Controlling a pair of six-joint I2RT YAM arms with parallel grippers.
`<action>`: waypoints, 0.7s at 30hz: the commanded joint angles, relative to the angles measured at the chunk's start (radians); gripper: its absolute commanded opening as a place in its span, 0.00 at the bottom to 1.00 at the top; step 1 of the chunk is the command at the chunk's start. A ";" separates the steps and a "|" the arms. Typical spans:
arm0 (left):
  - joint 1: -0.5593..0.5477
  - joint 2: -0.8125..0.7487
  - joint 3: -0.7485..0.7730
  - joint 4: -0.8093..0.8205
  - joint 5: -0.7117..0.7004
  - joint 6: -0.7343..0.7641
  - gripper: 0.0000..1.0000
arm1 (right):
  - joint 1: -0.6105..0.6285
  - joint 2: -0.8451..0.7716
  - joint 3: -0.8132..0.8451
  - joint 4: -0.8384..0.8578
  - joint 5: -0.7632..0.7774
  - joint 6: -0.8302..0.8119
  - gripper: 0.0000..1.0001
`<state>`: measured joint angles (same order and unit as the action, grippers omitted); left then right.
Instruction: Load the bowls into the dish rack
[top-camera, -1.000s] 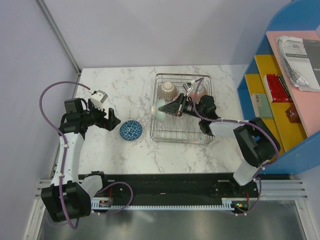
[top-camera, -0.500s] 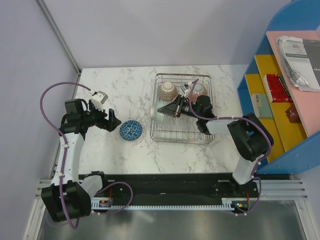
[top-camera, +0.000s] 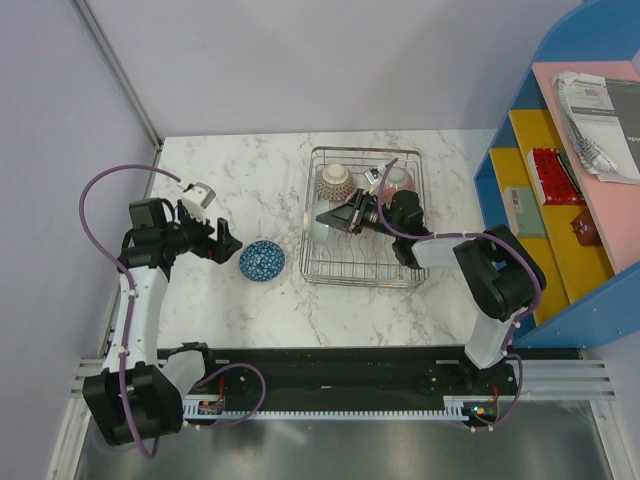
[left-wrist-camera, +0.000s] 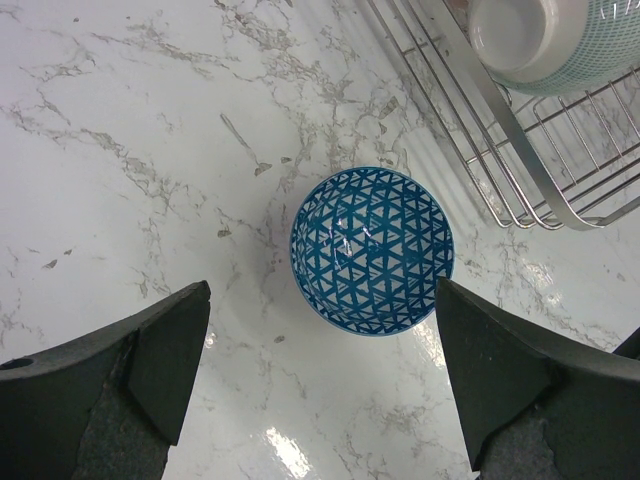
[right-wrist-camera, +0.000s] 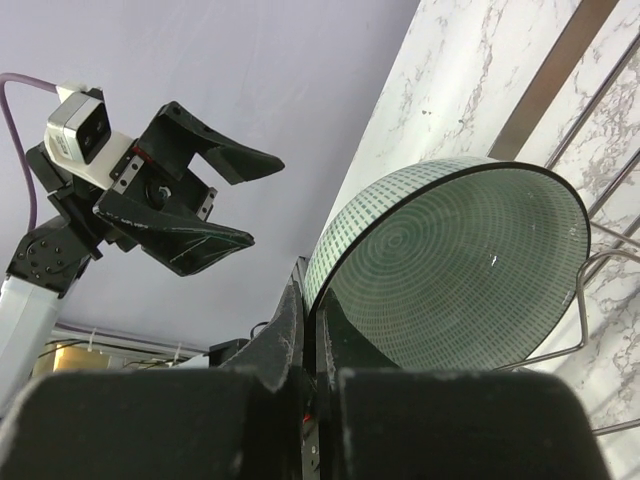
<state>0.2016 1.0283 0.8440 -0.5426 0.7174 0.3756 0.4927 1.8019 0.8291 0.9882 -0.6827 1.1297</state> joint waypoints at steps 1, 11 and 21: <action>0.005 -0.020 0.000 0.029 0.037 0.026 1.00 | -0.008 -0.029 -0.007 0.006 0.049 -0.041 0.00; 0.007 -0.023 0.000 0.026 0.037 0.028 1.00 | -0.013 -0.022 -0.022 -0.054 0.094 -0.047 0.08; 0.009 -0.024 0.003 0.023 0.039 0.028 1.00 | -0.011 -0.022 -0.025 -0.112 0.103 -0.059 0.27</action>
<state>0.2016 1.0245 0.8440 -0.5430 0.7177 0.3756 0.4862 1.7905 0.8158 0.9367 -0.6308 1.1172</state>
